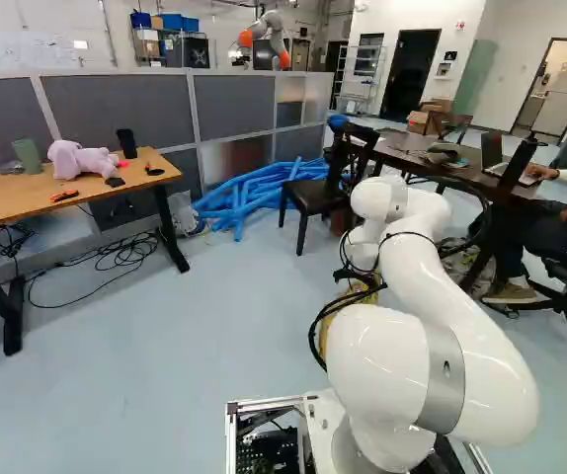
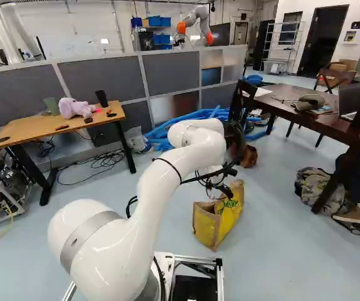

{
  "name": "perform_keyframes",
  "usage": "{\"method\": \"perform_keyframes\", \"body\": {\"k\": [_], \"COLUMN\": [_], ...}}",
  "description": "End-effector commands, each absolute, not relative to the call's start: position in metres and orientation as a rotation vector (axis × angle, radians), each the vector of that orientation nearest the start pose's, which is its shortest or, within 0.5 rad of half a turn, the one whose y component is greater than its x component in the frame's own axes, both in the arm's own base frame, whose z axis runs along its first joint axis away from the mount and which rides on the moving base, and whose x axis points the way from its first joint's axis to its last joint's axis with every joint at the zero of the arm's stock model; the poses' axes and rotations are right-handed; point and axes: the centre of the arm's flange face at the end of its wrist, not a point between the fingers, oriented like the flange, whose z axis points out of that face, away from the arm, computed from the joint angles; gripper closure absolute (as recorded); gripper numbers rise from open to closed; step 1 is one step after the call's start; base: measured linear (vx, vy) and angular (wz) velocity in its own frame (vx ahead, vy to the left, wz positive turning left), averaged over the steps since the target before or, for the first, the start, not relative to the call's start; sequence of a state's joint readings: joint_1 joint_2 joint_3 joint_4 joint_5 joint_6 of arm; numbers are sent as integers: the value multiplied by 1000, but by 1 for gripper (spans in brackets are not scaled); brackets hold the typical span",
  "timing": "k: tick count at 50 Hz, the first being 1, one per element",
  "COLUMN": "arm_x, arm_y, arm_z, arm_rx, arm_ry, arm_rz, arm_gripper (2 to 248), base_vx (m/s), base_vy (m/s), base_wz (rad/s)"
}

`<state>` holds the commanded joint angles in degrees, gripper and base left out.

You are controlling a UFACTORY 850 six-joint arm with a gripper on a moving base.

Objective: Pick up the bag on the ground and place it on the table

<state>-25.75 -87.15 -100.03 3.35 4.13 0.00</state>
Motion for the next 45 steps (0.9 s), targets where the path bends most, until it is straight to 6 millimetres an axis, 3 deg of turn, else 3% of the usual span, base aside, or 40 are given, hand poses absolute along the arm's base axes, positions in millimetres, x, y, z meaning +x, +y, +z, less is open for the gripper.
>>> {"method": "perform_keyframes", "body": {"k": [21,45], "arm_x": [585,580], "arm_y": [-282,-280], "arm_z": [-118,-155], "arm_rx": [-3059,-2948], "arm_ry": [807,1091], "arm_rz": [-325,-269], "arm_gripper": [3,3], "base_vx": [0,0], "base_vy": [0,0], "base_wz": [0,0]}}
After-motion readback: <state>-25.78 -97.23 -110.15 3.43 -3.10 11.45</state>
